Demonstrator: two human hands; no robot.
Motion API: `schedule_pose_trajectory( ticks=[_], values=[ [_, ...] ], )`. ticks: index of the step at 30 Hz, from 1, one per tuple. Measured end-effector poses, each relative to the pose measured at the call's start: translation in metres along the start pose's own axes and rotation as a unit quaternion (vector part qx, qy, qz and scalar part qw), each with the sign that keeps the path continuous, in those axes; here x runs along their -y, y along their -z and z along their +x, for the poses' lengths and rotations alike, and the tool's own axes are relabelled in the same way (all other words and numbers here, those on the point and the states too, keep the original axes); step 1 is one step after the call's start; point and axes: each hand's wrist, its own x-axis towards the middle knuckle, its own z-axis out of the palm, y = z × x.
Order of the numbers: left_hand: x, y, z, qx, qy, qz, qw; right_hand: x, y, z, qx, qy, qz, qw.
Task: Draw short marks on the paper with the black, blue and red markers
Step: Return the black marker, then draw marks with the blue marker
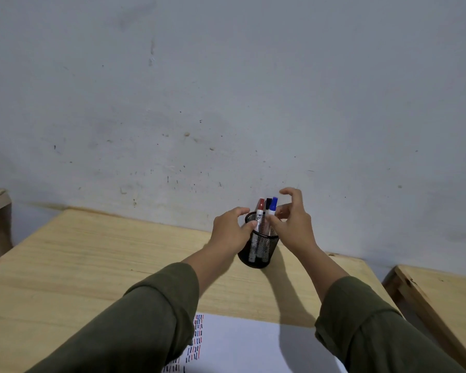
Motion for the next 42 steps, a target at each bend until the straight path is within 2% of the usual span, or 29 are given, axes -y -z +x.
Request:
schedule_pose_trajectory(
  ticks=[3,6,10,14,16,18,22,26,30,35,39,42],
  values=[
    [-0.013,0.01,-0.004,-0.03,-0.031,-0.022,0.999,0.018,0.012,0.003,-0.08,0.009,0.076,0.994],
    [-0.03,0.025,-0.008,-0.057,-0.059,-0.087,0.993,0.043,0.027,0.004,-0.107,0.019,0.156,0.982],
    [-0.058,0.043,-0.023,-0.03,-0.067,-0.198,0.978,0.071,0.037,-0.021,-0.033,0.015,0.264,0.964],
    [-0.065,0.056,-0.051,0.063,-0.04,-0.266,0.961,0.079,0.033,-0.063,0.042,-0.008,0.26,0.965],
    [-0.063,0.061,-0.066,0.072,-0.019,-0.271,0.96,0.083,0.035,-0.081,0.057,-0.027,0.259,0.964],
    [-0.061,0.066,-0.079,0.042,0.012,-0.294,0.955,0.087,0.04,-0.096,0.087,-0.051,0.265,0.959],
    [-0.055,0.075,-0.103,-0.063,0.104,-0.36,0.925,0.092,0.056,-0.12,0.164,-0.081,0.303,0.935],
    [-0.052,0.077,-0.131,-0.103,0.149,-0.4,0.898,0.101,0.062,-0.143,0.153,-0.086,0.396,0.901],
    [-0.053,0.069,-0.156,-0.073,0.144,-0.4,0.902,0.11,0.054,-0.166,0.129,-0.097,0.452,0.877],
    [-0.056,0.07,-0.181,0.01,0.088,-0.414,0.906,0.122,0.042,-0.183,0.112,-0.098,0.497,0.855],
    [-0.054,0.076,-0.191,0.059,0.03,-0.488,0.87,0.129,0.037,-0.19,0.114,-0.107,0.528,0.835],
    [-0.055,0.081,-0.195,0.052,0.029,-0.523,0.85,0.133,0.032,-0.193,0.112,-0.107,0.546,0.823]
  ],
)
